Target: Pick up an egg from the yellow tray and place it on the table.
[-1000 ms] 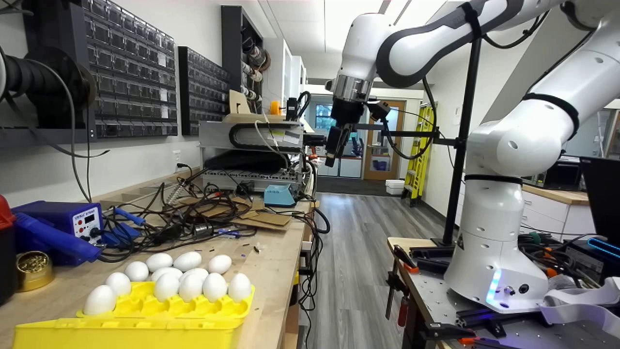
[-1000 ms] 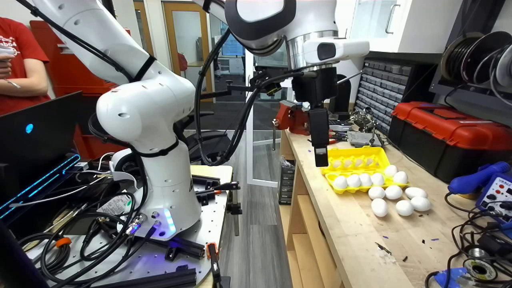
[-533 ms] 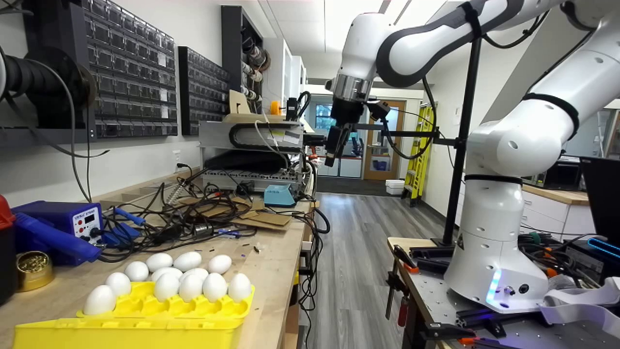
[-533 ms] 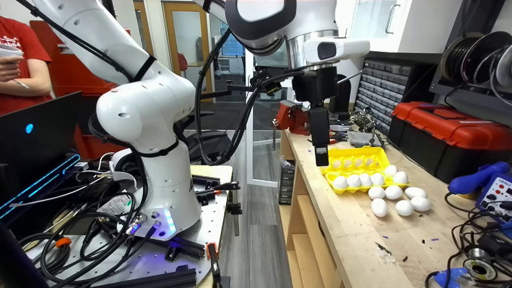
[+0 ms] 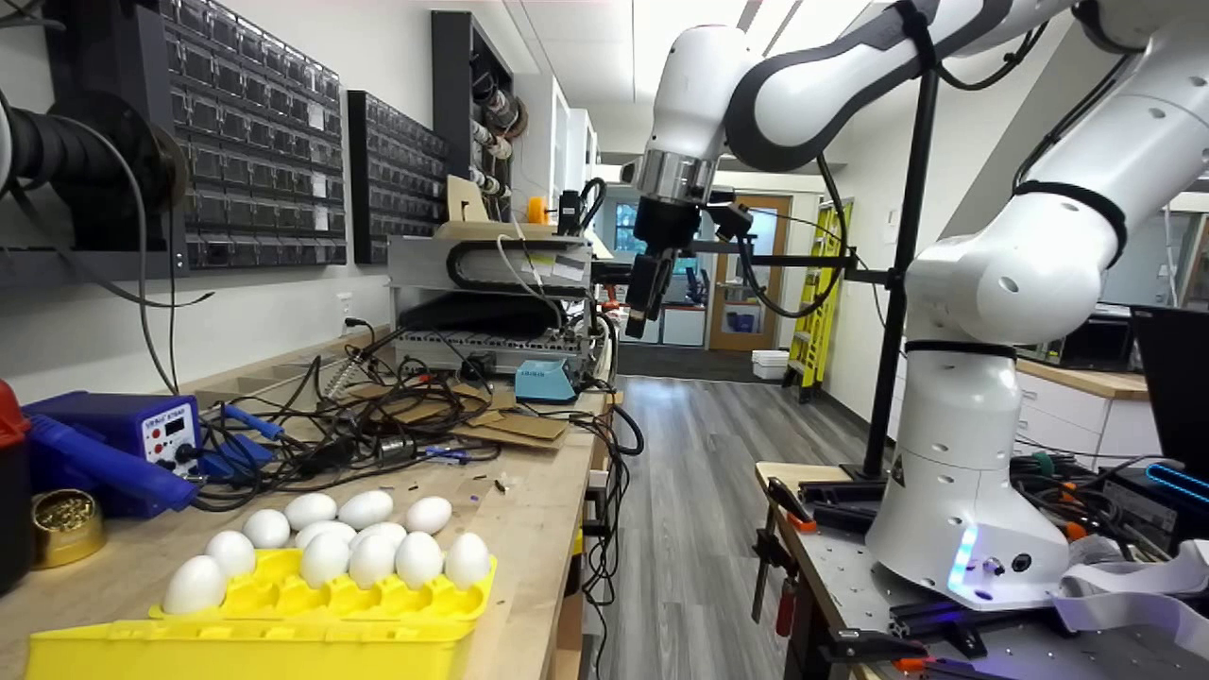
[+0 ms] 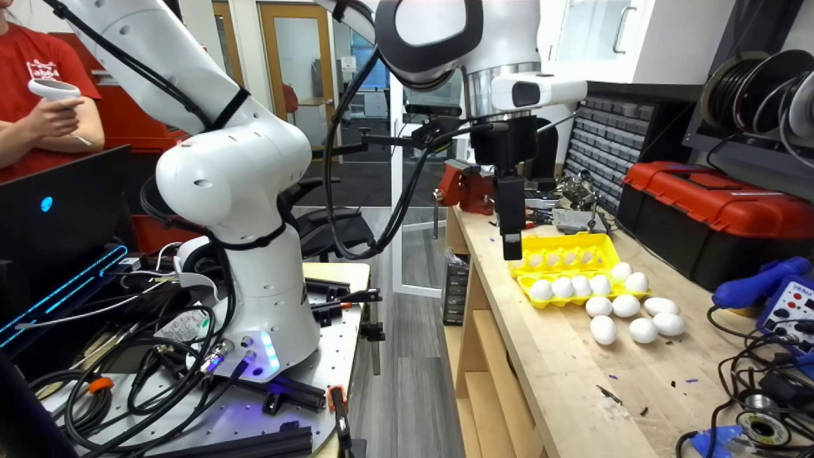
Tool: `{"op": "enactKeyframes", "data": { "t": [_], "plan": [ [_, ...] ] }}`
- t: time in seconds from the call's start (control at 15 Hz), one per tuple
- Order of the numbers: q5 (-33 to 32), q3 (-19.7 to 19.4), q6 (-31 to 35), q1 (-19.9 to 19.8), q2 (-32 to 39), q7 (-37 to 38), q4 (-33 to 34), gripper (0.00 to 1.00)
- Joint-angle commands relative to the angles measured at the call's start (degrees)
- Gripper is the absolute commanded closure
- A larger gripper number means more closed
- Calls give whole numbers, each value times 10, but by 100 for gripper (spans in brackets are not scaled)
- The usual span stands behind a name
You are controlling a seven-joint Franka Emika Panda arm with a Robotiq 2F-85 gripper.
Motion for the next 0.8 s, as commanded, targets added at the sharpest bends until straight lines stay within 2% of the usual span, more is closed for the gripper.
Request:
{"op": "enactKeyframes", "data": {
  "t": [0.0,0.33,0.73],
  "plan": [
    [20,25,15,28,48,37,24,0],
    [50,59,35,67,141,74,78,0],
    [43,93,69,98,247,118,146,0]
  ]
}}
